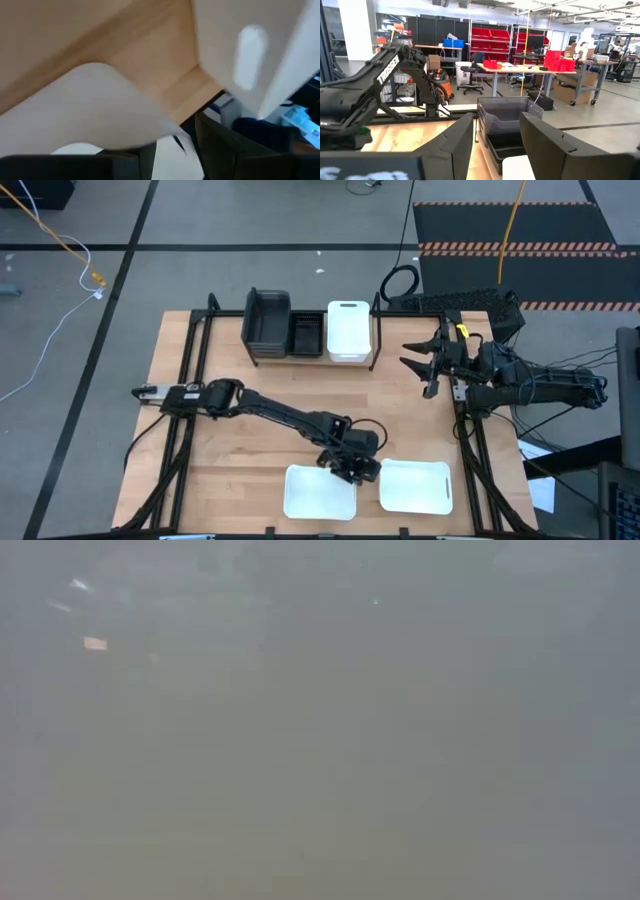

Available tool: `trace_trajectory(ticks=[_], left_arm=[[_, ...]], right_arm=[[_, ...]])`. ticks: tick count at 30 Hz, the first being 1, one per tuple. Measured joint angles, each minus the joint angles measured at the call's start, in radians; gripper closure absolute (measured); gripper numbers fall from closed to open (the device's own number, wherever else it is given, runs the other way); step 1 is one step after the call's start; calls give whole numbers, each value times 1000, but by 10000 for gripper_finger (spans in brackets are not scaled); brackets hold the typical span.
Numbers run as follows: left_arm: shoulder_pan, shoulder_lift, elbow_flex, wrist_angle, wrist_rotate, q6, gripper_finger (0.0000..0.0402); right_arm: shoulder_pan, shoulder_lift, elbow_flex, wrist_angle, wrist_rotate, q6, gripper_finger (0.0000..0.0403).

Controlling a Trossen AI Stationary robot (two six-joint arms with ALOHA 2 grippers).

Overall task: Stack baskets on shelf by color
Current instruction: Stack the left white bin on top of the white bin

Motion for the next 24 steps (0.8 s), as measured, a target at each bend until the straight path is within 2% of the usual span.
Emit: trace_trajectory(ticks=[4, 6, 13, 19, 24], left_arm=[[23, -2, 1, -19, 13, 65, 268], [28, -11, 1, -63, 21, 112, 282], [37, -30, 6, -285, 47, 286, 389], [17, -61, 2, -354, 26, 329, 381], [-1, -176, -2, -369, 33, 353, 395]], right_arm=[[0, -1, 0, 14, 0, -15, 244], [0, 0, 0, 20, 0, -27, 244], [0, 0, 0, 19, 1, -24, 244], [0, 0, 0, 18, 1, -23, 244], [0, 0, 0, 20, 2, -24, 244]])
